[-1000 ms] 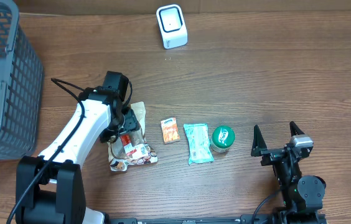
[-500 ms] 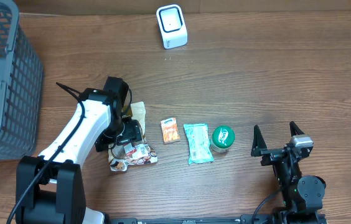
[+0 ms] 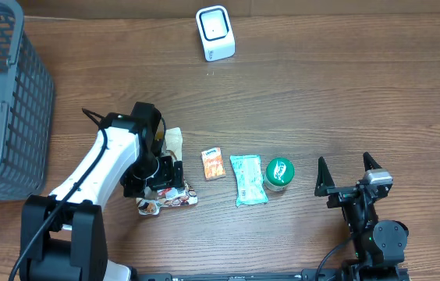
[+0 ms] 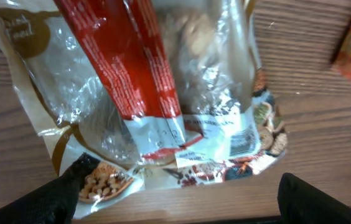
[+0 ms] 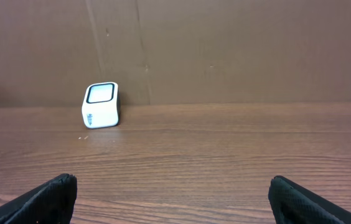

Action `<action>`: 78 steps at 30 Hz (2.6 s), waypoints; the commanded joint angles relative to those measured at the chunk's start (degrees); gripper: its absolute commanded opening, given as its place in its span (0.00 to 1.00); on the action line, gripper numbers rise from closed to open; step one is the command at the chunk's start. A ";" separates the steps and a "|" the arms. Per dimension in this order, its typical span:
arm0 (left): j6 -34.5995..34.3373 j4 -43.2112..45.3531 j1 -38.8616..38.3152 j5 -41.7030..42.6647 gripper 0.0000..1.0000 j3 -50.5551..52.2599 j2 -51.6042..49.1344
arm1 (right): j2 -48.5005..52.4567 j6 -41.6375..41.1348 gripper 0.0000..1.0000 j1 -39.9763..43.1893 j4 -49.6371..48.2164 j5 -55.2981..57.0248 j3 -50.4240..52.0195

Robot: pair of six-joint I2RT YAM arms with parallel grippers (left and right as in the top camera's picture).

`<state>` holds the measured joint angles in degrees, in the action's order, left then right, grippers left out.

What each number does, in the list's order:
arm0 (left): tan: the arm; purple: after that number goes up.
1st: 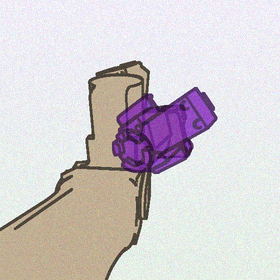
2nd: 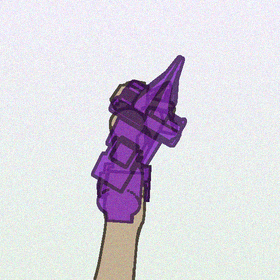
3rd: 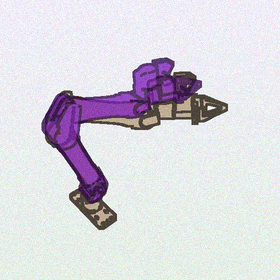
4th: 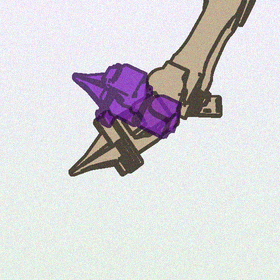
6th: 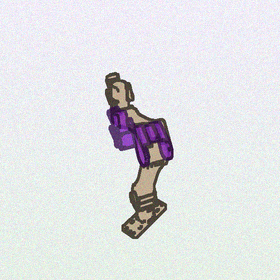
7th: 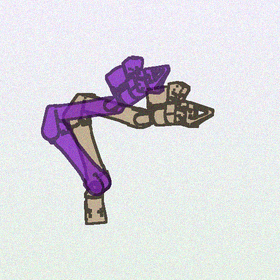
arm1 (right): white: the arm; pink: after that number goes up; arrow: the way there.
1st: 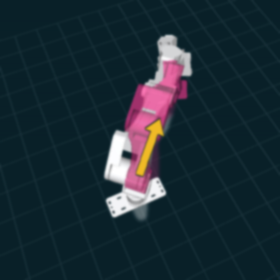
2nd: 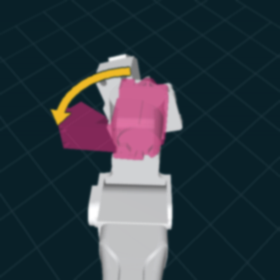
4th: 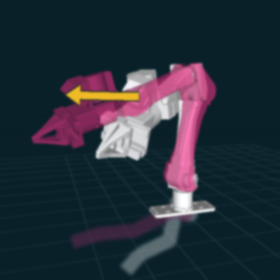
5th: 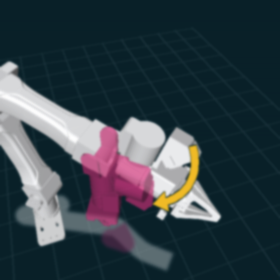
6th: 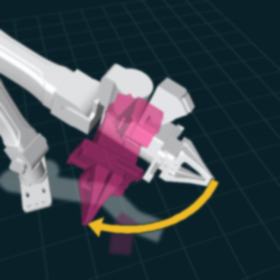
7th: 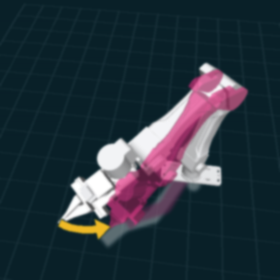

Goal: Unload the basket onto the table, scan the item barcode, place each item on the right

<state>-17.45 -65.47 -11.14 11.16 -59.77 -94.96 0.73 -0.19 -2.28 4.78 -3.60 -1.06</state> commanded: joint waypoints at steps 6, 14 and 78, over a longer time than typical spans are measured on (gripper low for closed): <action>-3.17 0.09 0.20 -0.13 0.68 3.74 -0.09 | -0.57 0.22 1.00 0.11 -0.17 0.48 0.61; -4.37 0.20 0.26 -0.13 0.89 3.69 5.99 | -0.57 0.20 1.00 0.11 -0.15 0.48 0.61; -10.86 8.98 -3.37 -26.29 0.11 -5.01 19.32 | -0.57 0.22 1.00 0.11 -0.17 0.48 0.61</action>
<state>-29.39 -56.75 -15.29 -8.86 -63.81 -75.88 0.73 -0.19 -2.28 4.73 -3.60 -1.06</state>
